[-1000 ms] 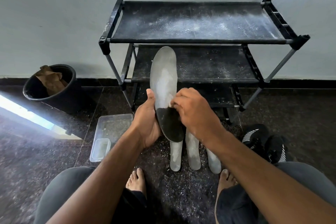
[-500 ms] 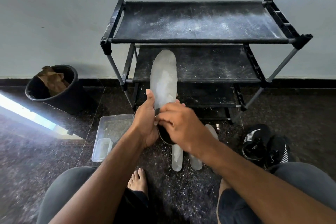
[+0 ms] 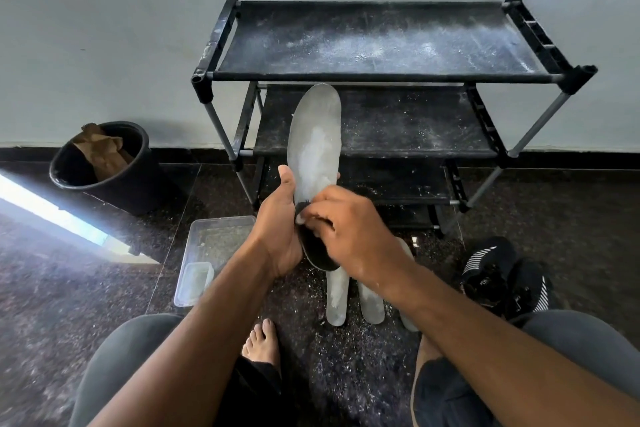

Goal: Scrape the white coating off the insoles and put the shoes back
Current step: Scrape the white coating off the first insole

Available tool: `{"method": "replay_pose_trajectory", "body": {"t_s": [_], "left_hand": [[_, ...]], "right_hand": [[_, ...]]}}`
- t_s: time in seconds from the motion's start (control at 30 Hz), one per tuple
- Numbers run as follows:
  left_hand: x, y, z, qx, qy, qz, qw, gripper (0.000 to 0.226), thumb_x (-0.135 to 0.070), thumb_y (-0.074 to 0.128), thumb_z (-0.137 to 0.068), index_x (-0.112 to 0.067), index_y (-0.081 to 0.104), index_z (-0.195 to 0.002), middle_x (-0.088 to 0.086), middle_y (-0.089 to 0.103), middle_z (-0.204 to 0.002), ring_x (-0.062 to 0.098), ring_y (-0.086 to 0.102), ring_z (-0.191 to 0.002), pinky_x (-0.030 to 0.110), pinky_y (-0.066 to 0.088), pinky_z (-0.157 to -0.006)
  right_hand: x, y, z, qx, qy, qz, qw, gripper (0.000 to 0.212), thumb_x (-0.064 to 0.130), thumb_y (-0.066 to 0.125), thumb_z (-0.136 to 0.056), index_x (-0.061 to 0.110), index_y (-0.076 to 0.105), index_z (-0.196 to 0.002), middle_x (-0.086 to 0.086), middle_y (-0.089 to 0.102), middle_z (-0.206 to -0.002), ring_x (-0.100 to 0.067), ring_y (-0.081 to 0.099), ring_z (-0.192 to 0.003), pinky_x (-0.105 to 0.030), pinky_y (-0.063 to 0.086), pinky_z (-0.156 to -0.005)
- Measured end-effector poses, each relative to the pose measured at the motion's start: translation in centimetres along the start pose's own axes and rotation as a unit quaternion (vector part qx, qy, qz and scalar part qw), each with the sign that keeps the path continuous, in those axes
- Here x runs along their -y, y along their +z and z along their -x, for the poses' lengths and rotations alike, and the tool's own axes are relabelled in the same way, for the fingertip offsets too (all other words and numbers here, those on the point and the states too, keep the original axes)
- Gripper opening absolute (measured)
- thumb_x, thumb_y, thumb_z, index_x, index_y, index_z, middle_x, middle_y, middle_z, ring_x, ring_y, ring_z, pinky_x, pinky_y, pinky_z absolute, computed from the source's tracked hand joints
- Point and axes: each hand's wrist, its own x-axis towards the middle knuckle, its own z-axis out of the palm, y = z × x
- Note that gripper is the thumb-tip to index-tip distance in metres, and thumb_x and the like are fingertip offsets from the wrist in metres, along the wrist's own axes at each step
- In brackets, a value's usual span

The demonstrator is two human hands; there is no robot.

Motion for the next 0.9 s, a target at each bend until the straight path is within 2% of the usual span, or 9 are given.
{"method": "replay_pose_trajectory", "body": {"t_s": [0.1,0.2,0.27,0.33,0.4,0.6,0.73,0.8,0.9], "left_hand": [[-0.1,-0.2,-0.3,-0.02,0.007,-0.017,1.0,0.083,-0.07,0.032,-0.101,0.002,0.066,-0.124,0.018,0.074,-0.107,0.03,0.071,-0.105,0.042,0.06,-0.097],[-0.5,-0.4,-0.4,-0.011,0.009,0.036,0.999,0.083,-0.07,0.032,-0.101,0.002,0.063,-0.129,0.019,0.071,-0.104,0.03,0.07,-0.099,0.047,0.06,-0.093],[-0.4,-0.4,-0.4,0.004,0.012,0.047,0.999,0.082,-0.068,0.03,-0.103,0.001,0.062,-0.131,0.022,0.069,-0.113,0.031,0.07,-0.104,0.047,0.057,-0.097],[-0.1,-0.3,-0.4,0.022,0.008,0.036,0.999,0.081,-0.066,0.026,-0.104,0.0,0.058,-0.139,0.025,0.065,-0.133,0.036,0.064,-0.125,0.049,0.052,-0.107],[0.1,-0.1,-0.4,0.037,0.003,0.031,0.999,0.081,-0.066,0.025,-0.105,-0.001,0.055,-0.143,0.025,0.061,-0.141,0.037,0.057,-0.134,0.049,0.048,-0.113],[-0.2,-0.2,-0.6,0.015,0.01,0.056,0.998,0.085,-0.071,0.032,-0.1,0.001,0.06,-0.135,0.022,0.069,-0.113,0.031,0.07,-0.102,0.048,0.059,-0.095],[0.1,-0.5,-0.4,0.036,-0.003,0.033,0.999,0.085,-0.07,0.025,-0.102,-0.001,0.058,-0.14,0.025,0.065,-0.133,0.034,0.067,-0.119,0.046,0.055,-0.104],[-0.2,-0.3,-0.4,0.034,-0.001,0.037,0.999,0.086,-0.071,0.026,-0.102,0.0,0.061,-0.136,0.024,0.069,-0.125,0.032,0.07,-0.112,0.043,0.061,-0.094],[-0.3,-0.5,-0.6,0.001,-0.007,0.029,1.0,0.088,-0.074,0.03,-0.099,0.002,0.072,-0.114,0.02,0.074,-0.102,0.03,0.075,-0.094,0.039,0.064,-0.077]], "right_hand": [[0.7,-0.5,0.2,0.096,-0.017,-0.041,0.994,0.009,0.009,0.072,-0.088,0.009,0.078,-0.095,0.003,0.066,-0.097,-0.006,0.061,-0.089,-0.019,0.05,-0.086],[-0.5,-2.5,-0.3,0.185,0.0,0.044,0.982,0.01,0.011,0.073,-0.087,0.014,0.08,-0.094,0.007,0.066,-0.1,-0.005,0.063,-0.093,-0.019,0.051,-0.092],[-1.5,-3.3,-0.5,0.126,0.005,0.063,0.99,0.012,0.007,0.074,-0.086,0.014,0.08,-0.093,0.004,0.067,-0.1,-0.009,0.064,-0.098,-0.018,0.049,-0.094],[-1.7,-3.1,-0.6,0.045,0.006,0.043,0.998,0.011,0.007,0.075,-0.085,0.013,0.08,-0.093,0.002,0.067,-0.096,-0.009,0.065,-0.093,-0.015,0.051,-0.087],[-1.4,-2.4,-0.4,0.019,0.01,0.031,0.999,0.011,0.008,0.075,-0.085,0.012,0.079,-0.095,0.003,0.066,-0.094,-0.007,0.063,-0.086,-0.018,0.052,-0.082],[-0.9,-1.9,0.1,0.097,0.041,-0.003,0.994,0.012,0.005,0.078,-0.082,0.013,0.081,-0.09,0.006,0.069,-0.093,0.002,0.06,-0.089,-0.004,0.043,-0.083],[-1.2,-1.4,-0.4,-0.016,0.035,0.012,0.999,0.011,0.009,0.076,-0.085,0.008,0.078,-0.096,0.001,0.066,-0.094,-0.008,0.063,-0.086,-0.016,0.051,-0.082],[-0.8,-0.9,-0.1,-0.024,0.021,0.004,0.999,0.01,0.007,0.075,-0.085,0.008,0.078,-0.095,0.001,0.066,-0.093,-0.008,0.062,-0.085,-0.017,0.051,-0.081],[0.0,-0.2,0.7,0.047,-0.011,-0.016,0.999,0.012,0.004,0.073,-0.085,0.009,0.079,-0.093,0.001,0.067,-0.093,-0.01,0.063,-0.088,-0.02,0.05,-0.085]]}}
